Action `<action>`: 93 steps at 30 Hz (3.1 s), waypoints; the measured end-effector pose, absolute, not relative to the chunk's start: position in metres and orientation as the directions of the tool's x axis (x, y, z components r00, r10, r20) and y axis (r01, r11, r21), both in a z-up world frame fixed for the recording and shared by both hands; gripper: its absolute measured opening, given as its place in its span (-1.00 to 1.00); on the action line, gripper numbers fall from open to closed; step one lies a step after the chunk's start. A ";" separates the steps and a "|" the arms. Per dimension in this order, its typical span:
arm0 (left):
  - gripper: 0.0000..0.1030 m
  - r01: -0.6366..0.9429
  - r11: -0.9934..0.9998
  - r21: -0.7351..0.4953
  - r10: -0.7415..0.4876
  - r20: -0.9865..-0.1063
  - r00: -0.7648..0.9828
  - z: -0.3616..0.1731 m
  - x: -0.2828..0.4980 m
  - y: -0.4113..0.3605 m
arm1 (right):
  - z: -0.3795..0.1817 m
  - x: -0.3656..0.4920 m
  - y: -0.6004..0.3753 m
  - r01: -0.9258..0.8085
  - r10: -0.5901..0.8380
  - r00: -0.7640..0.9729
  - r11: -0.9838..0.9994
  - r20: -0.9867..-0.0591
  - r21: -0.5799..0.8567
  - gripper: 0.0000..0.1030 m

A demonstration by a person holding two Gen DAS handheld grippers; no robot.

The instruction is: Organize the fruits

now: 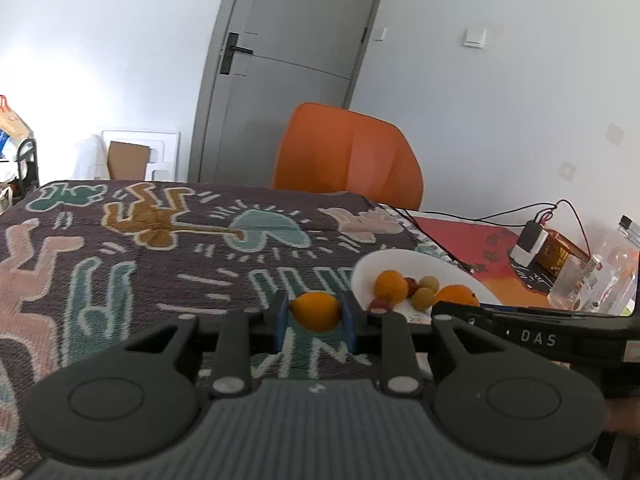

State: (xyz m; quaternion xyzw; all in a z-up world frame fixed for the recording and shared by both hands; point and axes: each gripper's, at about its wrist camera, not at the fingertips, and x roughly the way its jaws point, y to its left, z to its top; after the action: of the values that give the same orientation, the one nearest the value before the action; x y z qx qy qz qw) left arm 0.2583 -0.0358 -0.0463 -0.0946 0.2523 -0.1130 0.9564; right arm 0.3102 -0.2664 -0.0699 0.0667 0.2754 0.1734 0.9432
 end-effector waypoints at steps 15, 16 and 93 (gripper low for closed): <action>-0.49 0.224 0.950 -0.216 -0.302 -0.471 0.829 -0.045 0.275 -0.073 | -0.073 0.324 -0.301 -0.228 0.306 0.823 0.950 -0.479 0.214 -0.05; -0.49 0.229 0.950 -0.215 -0.306 -0.470 0.828 -0.045 0.275 -0.075 | -0.071 0.324 -0.303 -0.229 0.305 0.829 0.950 -0.469 0.213 0.03; 1.00 -0.060 0.995 -0.083 0.017 -0.443 0.896 0.018 0.031 0.013 | -0.018 0.122 -0.266 -0.318 0.382 0.813 0.923 -0.439 0.215 1.00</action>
State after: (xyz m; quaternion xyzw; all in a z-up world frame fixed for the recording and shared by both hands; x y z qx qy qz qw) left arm 0.0307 0.0133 0.0181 -0.0472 0.2270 0.0199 0.9725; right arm 0.1222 -0.2656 -0.0183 0.0659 0.2436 0.1844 0.9499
